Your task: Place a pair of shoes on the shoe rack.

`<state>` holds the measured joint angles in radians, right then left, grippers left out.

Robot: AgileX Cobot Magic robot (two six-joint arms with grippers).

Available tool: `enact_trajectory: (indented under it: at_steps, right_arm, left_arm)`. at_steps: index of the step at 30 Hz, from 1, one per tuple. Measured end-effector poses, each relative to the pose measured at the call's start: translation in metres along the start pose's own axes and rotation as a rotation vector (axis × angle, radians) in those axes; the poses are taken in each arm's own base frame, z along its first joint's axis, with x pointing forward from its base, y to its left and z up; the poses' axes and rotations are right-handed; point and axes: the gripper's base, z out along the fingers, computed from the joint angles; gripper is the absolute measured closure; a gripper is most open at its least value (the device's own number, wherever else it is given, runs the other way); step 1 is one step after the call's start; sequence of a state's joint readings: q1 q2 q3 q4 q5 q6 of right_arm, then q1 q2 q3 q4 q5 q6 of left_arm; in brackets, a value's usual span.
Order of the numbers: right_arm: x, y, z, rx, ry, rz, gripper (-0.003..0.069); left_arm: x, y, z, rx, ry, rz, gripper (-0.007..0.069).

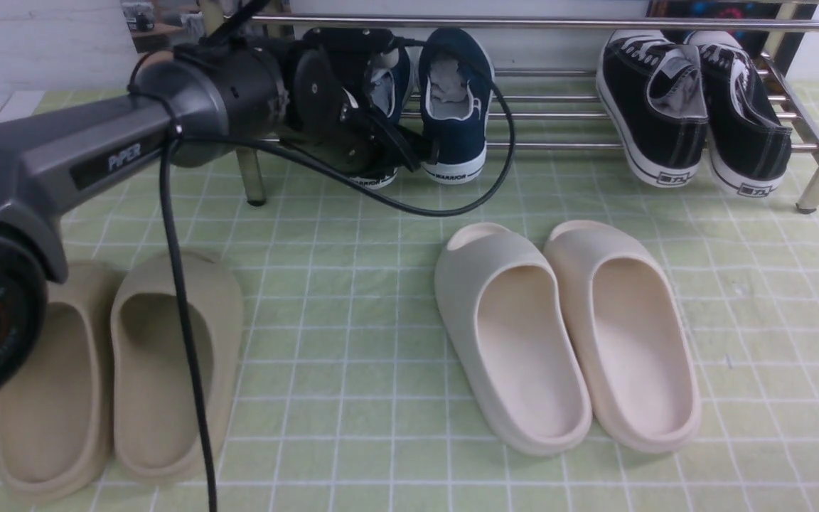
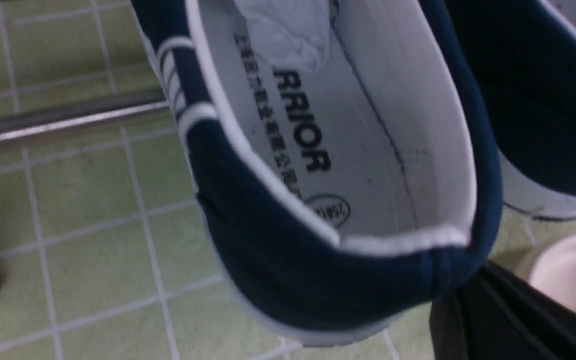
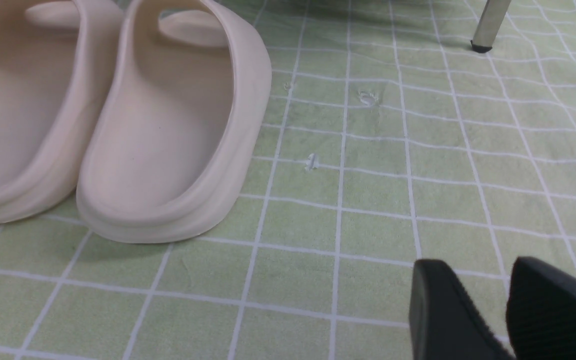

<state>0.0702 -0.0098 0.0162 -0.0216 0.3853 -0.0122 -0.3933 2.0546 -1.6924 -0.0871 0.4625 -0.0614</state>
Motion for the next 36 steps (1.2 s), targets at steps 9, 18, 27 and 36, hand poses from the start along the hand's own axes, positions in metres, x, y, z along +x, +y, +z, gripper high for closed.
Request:
enact_trajectory:
  at_steps: [9,18,27,36]
  right_arm:
    - [0.000,0.000,0.000,0.000,0.000,0.000,0.0419]
    - [0.000,0.000,0.000,0.000,0.000,0.000,0.0419]
    - [0.000,0.000,0.000,0.000,0.000,0.000,0.0419]
    - [0.000,0.000,0.000,0.000,0.000,0.000,0.0419]
  left_arm:
    - [-0.005,0.003,-0.002,-0.049,-0.030,0.103,0.0638]
    - [-0.006,-0.019,-0.098,0.011,0.192,0.030,0.0638]
    - [0.050,-0.017,-0.260,0.124,-0.139,-0.017,0.0638]
    - [0.195,0.014,-0.256,0.084,-0.326,-0.088,0.0638]
